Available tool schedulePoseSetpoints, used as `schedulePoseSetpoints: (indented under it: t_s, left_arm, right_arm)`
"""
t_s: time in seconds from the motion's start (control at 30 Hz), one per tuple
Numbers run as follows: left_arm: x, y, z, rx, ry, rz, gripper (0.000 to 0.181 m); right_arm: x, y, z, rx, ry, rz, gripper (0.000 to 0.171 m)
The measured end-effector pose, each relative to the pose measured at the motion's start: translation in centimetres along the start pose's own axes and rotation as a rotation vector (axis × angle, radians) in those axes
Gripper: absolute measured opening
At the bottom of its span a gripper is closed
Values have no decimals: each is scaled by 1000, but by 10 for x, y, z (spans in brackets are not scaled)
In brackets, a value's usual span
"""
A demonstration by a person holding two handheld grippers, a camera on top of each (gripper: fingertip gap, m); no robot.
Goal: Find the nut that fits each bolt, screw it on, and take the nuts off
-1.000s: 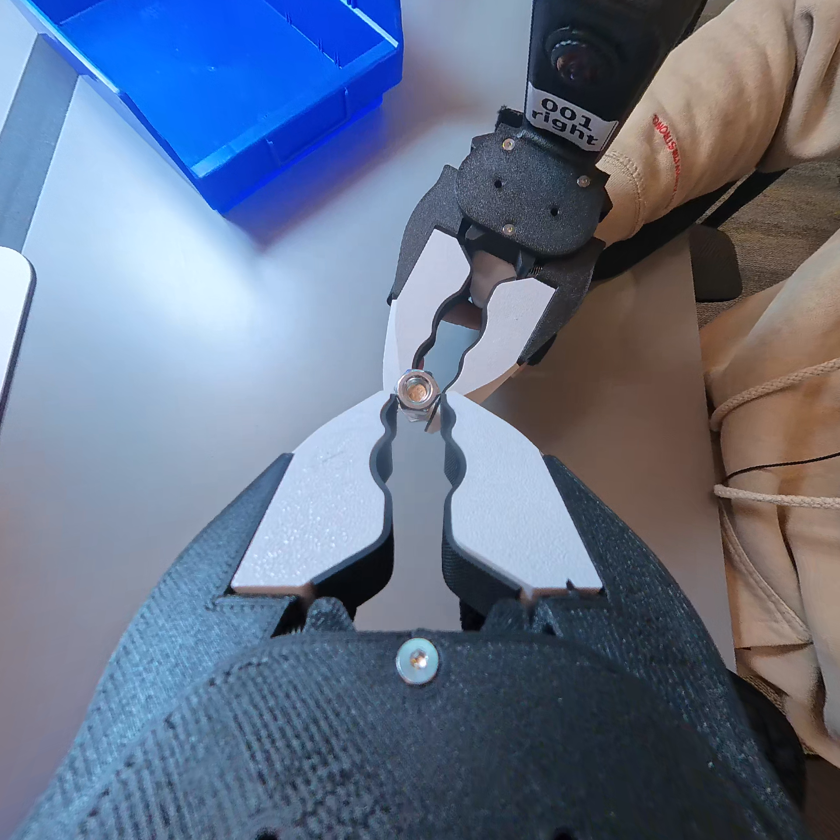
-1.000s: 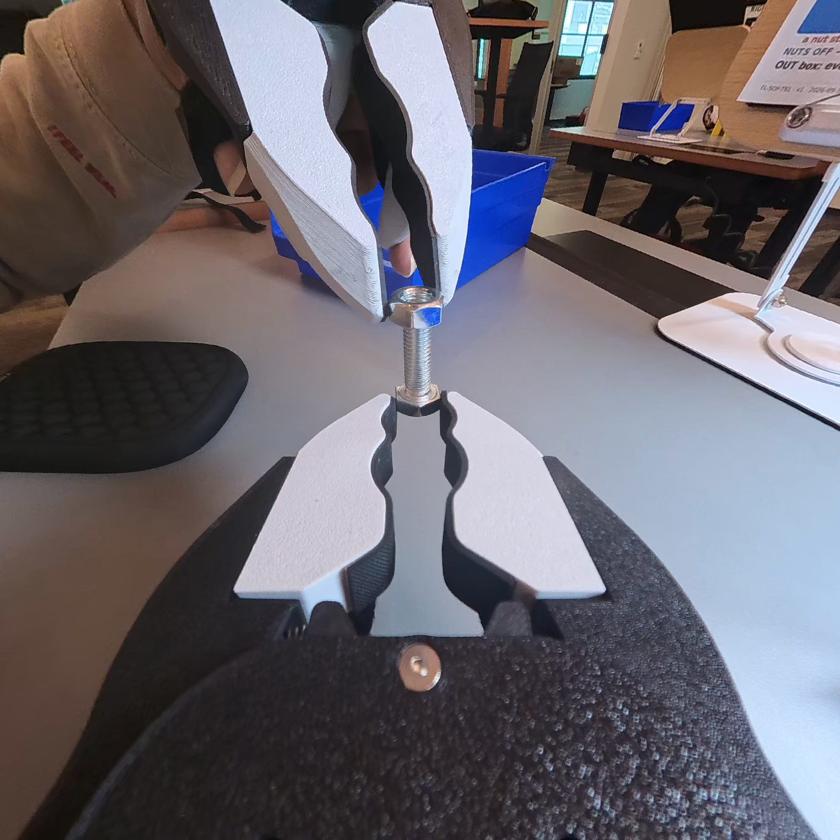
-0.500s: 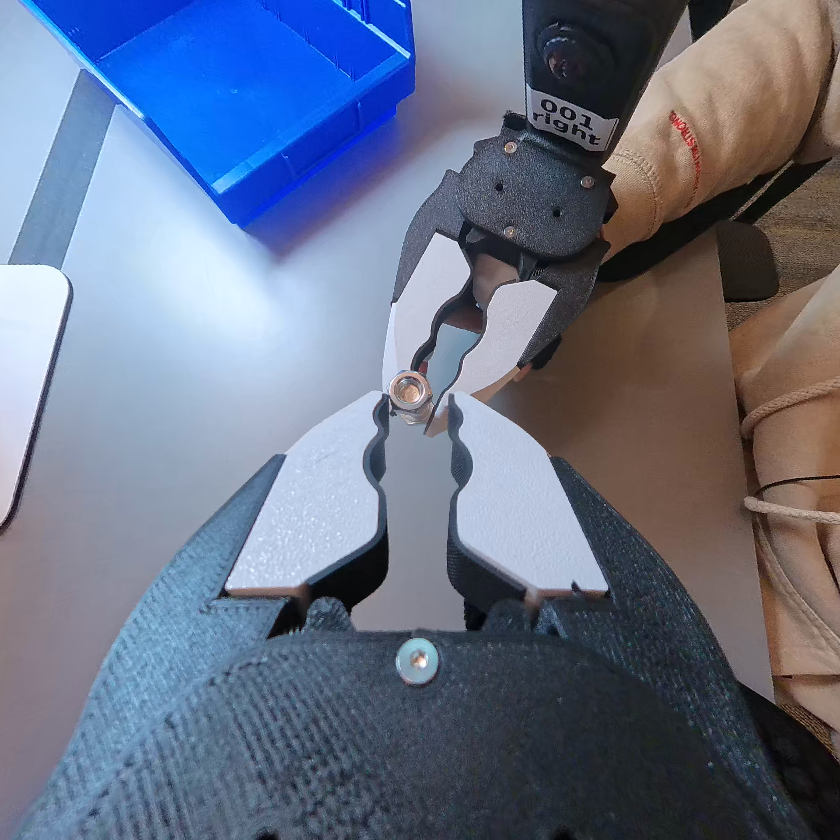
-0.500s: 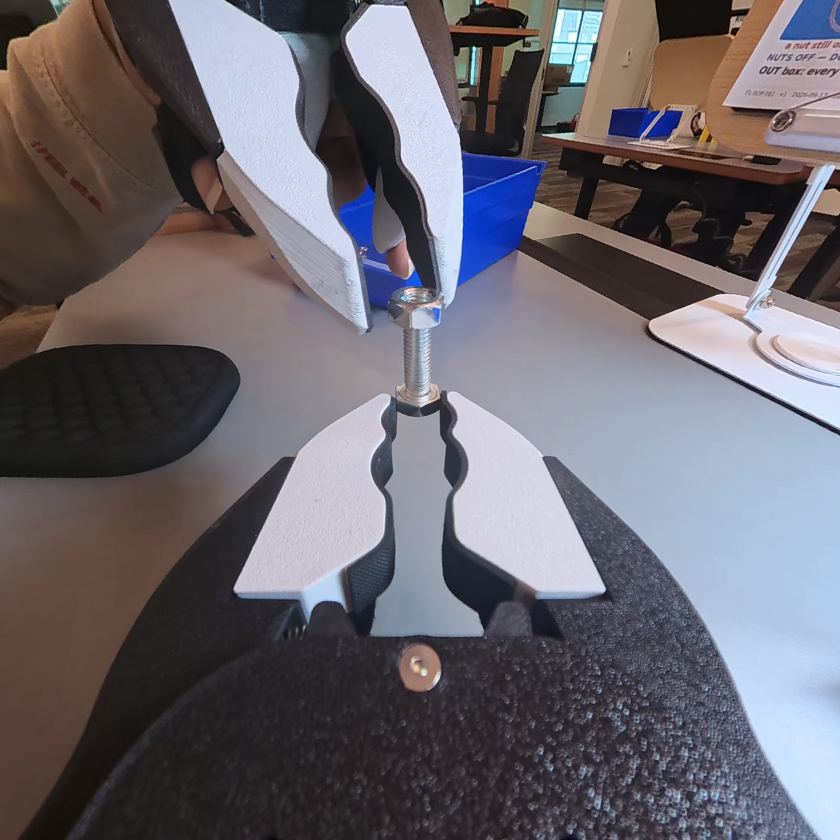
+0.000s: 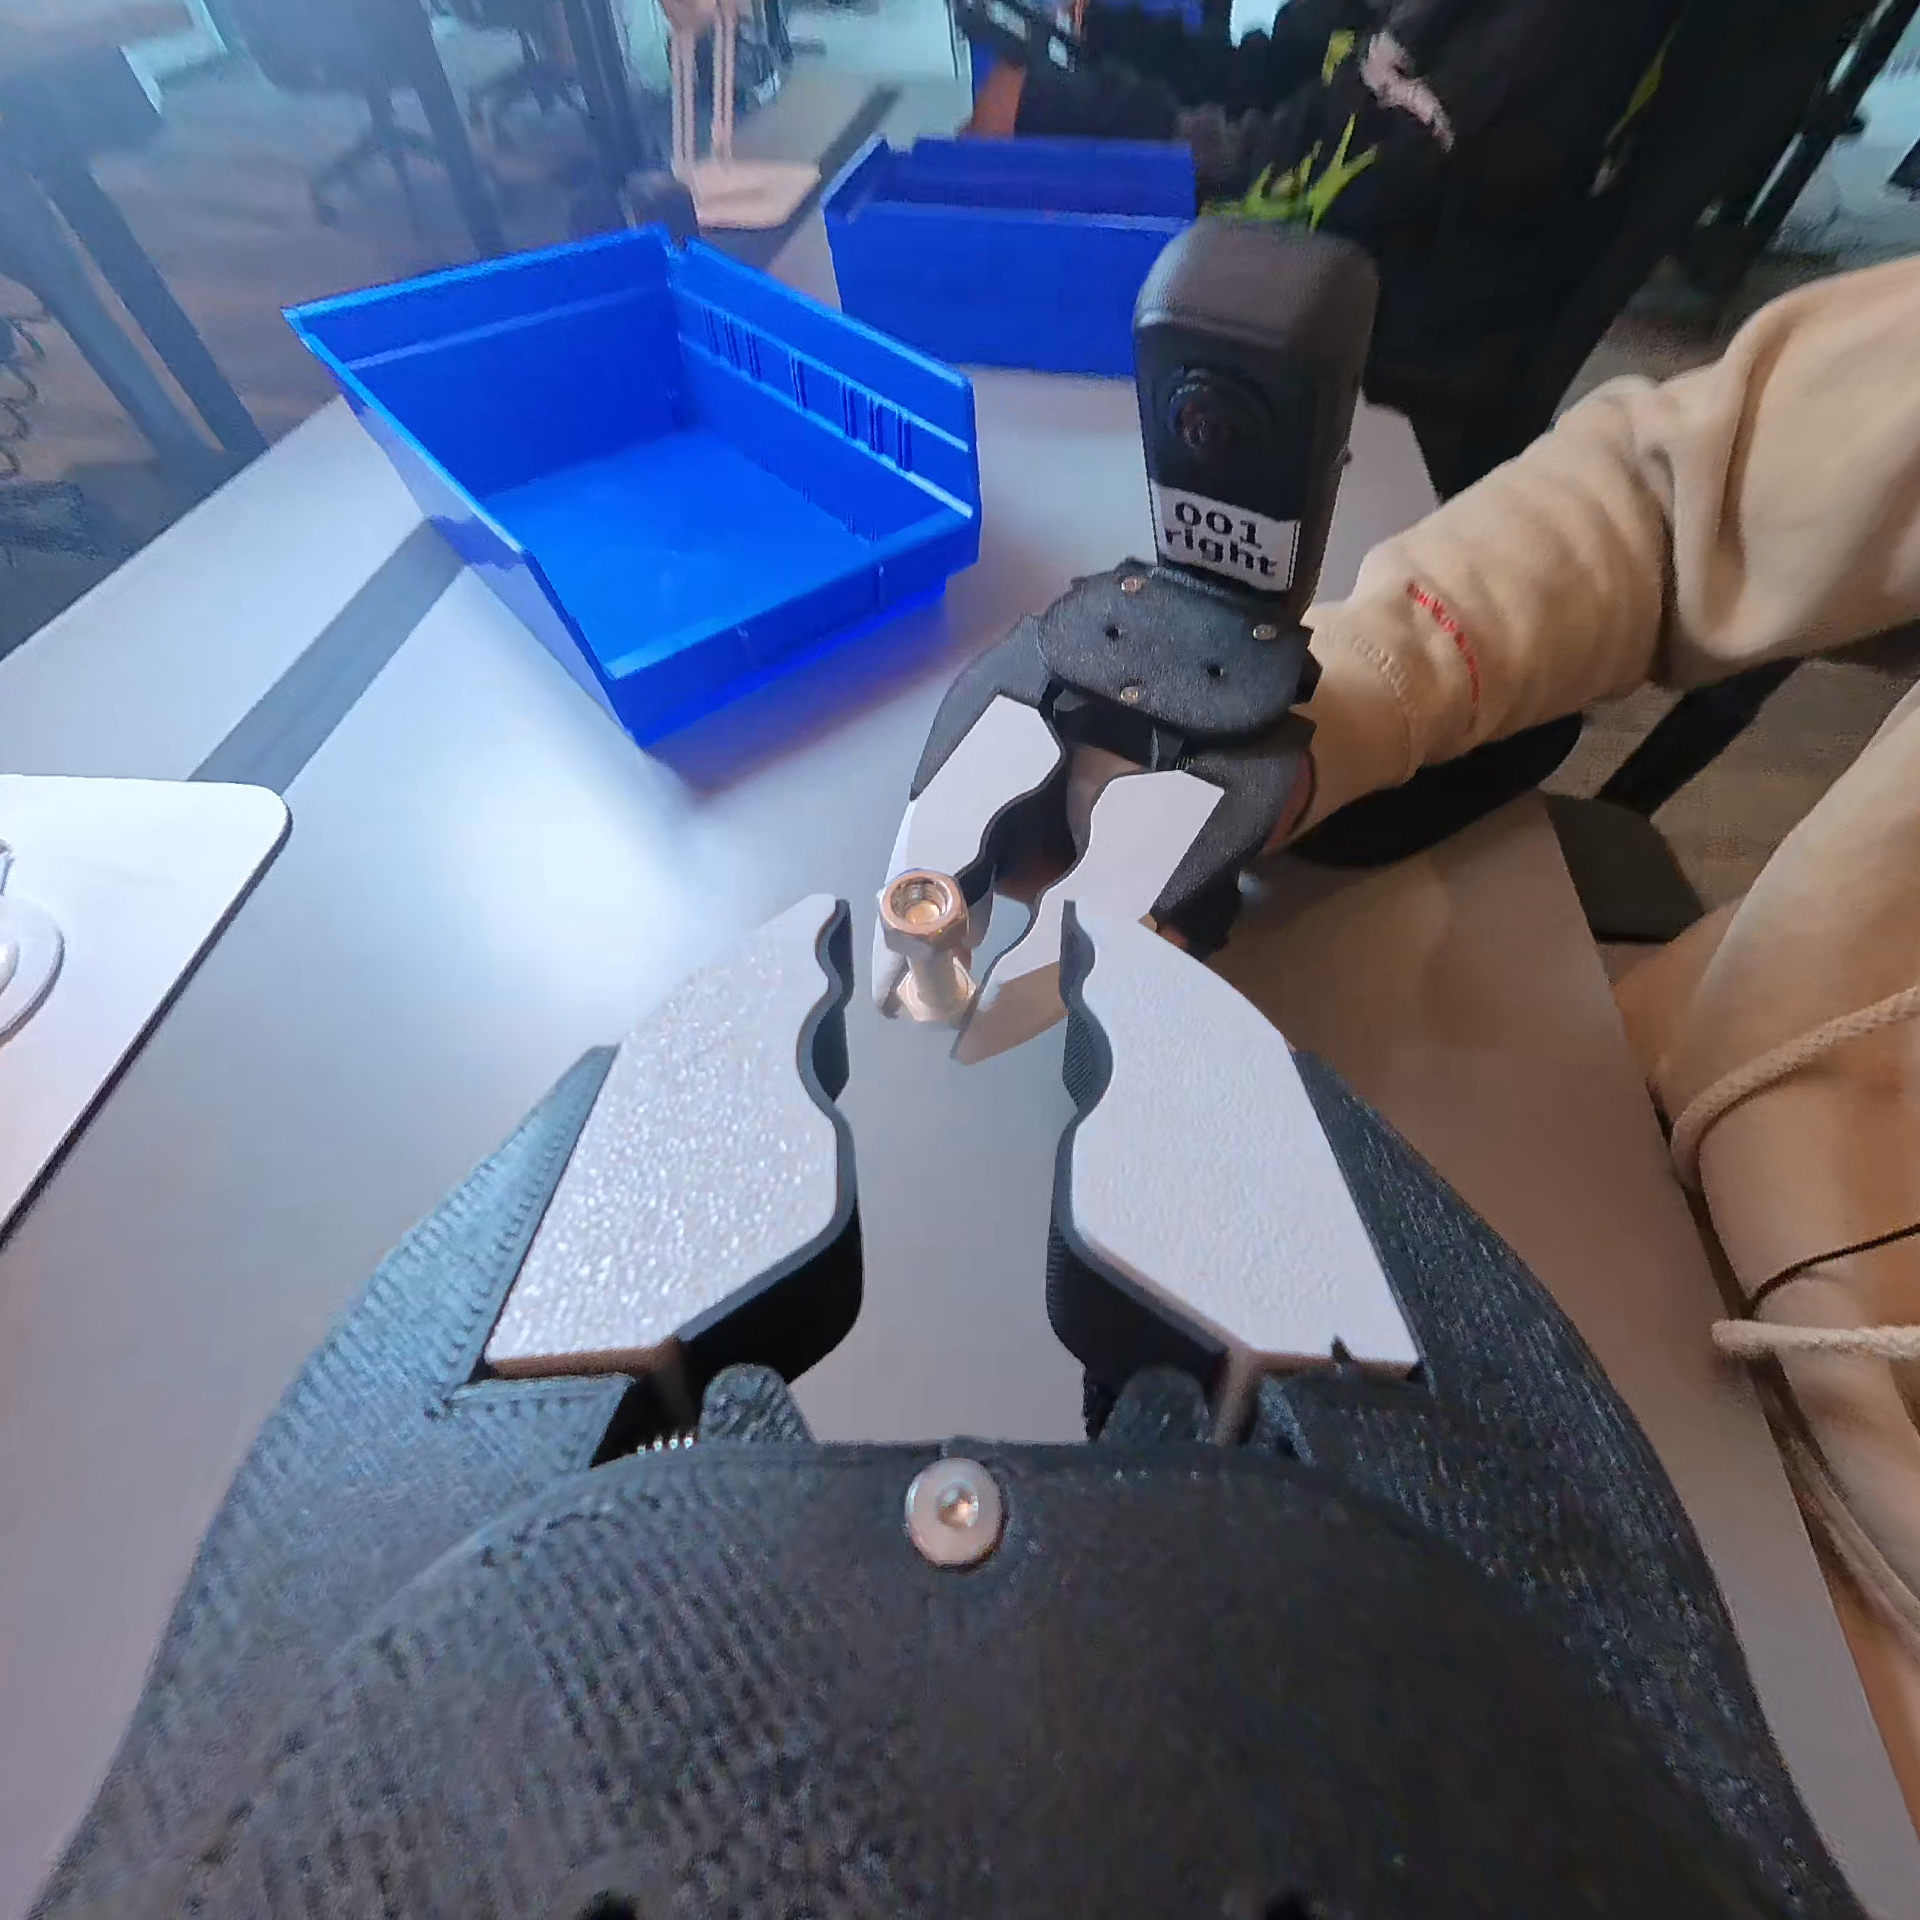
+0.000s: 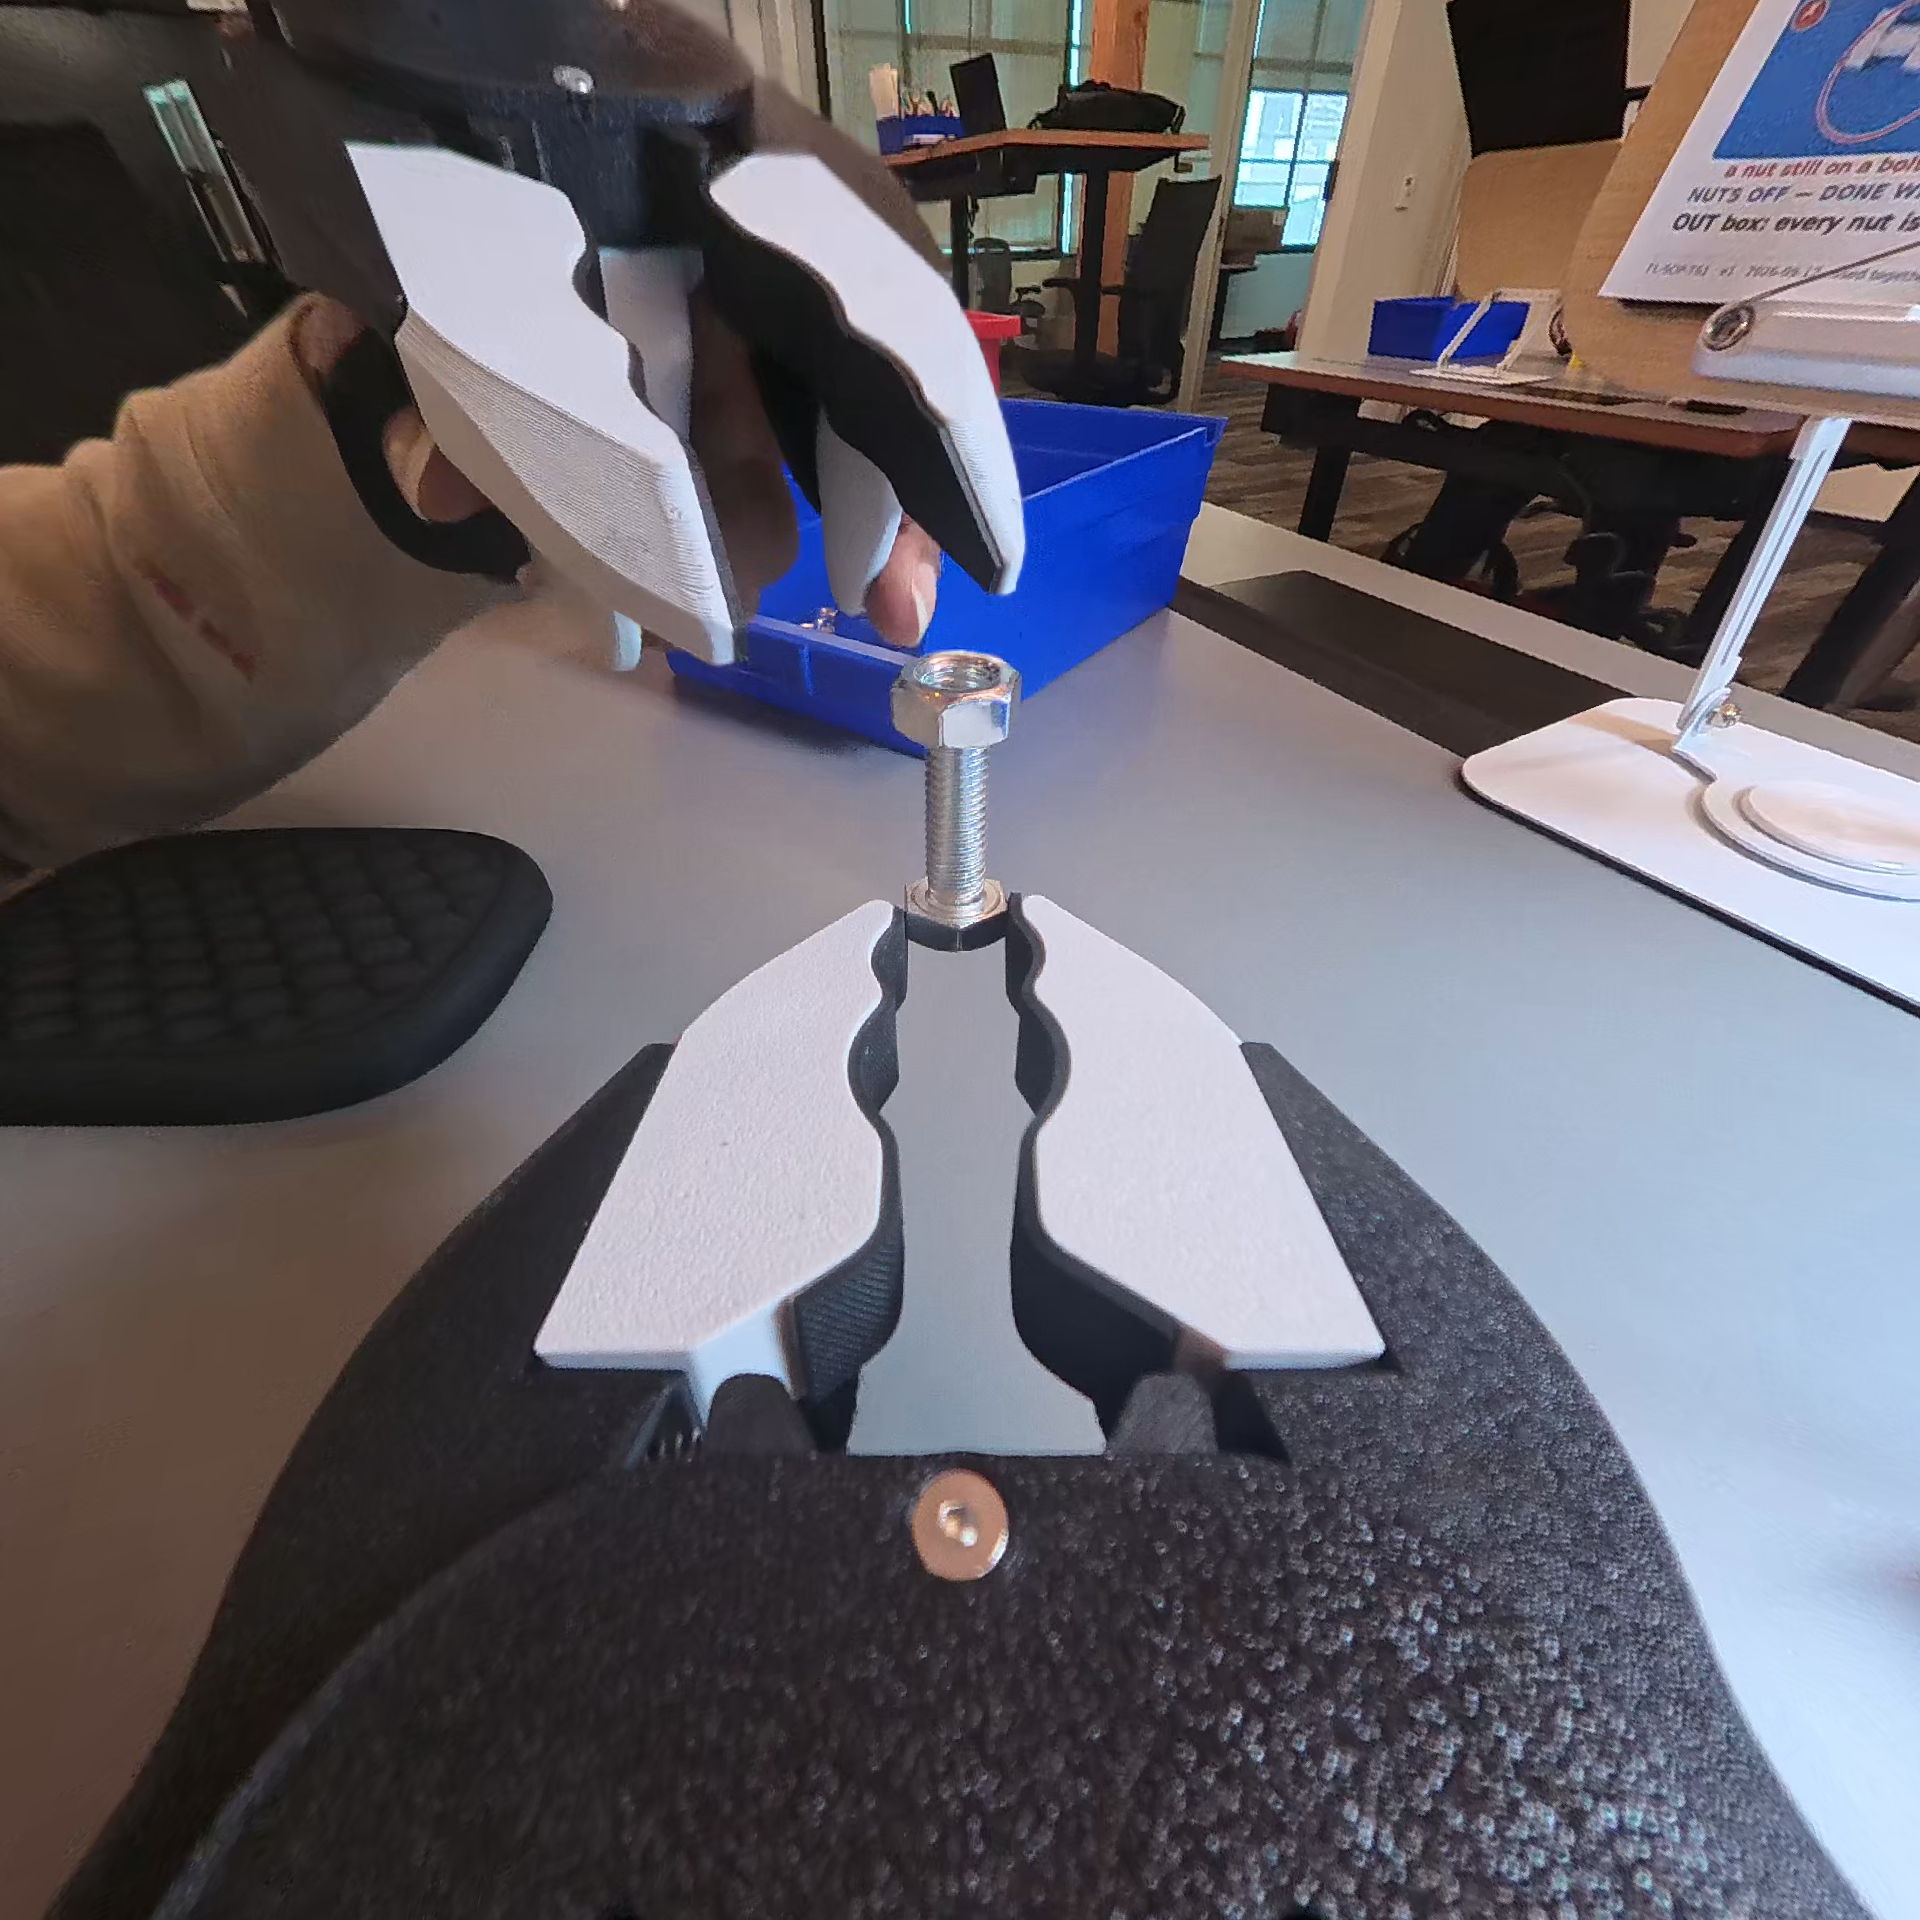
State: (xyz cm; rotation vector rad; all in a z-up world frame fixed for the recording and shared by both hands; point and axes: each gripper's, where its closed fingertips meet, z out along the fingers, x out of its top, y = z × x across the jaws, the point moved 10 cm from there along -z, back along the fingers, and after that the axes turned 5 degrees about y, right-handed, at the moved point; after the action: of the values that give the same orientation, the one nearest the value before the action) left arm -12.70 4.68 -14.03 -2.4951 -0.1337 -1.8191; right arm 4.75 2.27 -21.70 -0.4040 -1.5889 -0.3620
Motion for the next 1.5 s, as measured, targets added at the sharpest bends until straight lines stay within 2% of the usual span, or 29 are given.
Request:
schedulePoseSetpoints:
  t_s: [0.17,0.5,0.67,0.8,0.93,1.1,1.27,1.5]
  left_arm:
    - [-15,-1,6,-12,135,-38,42]
    - [-27,4,14,-53,230,-34,32]
    - [-31,2,9,-26,232,-32,31]
    - [-35,3,3,-23,256,-24,24]
    - [-36,-3,1,20,295,-51,26]
    - [-40,-1,10,-43,288,-93,27]
    - [-41,-3,10,-47,323,-147,20]
    - [-40,-1,11,7,257,-98,19]
  right_arm:
    - [0,-3,1,44,15,-1,18]
    - [2,-3,0,85,36,13,18]
    - [2,3,-2,64,46,60,18]
    - [2,8,-3,37,46,67,18]
    - [1,5,-1,52,43,53,18]
    - [1,0,2,76,36,22,18]
    - [0,-3,2,81,26,3,18]
    - [-3,-2,4,69,-7,-3,18]
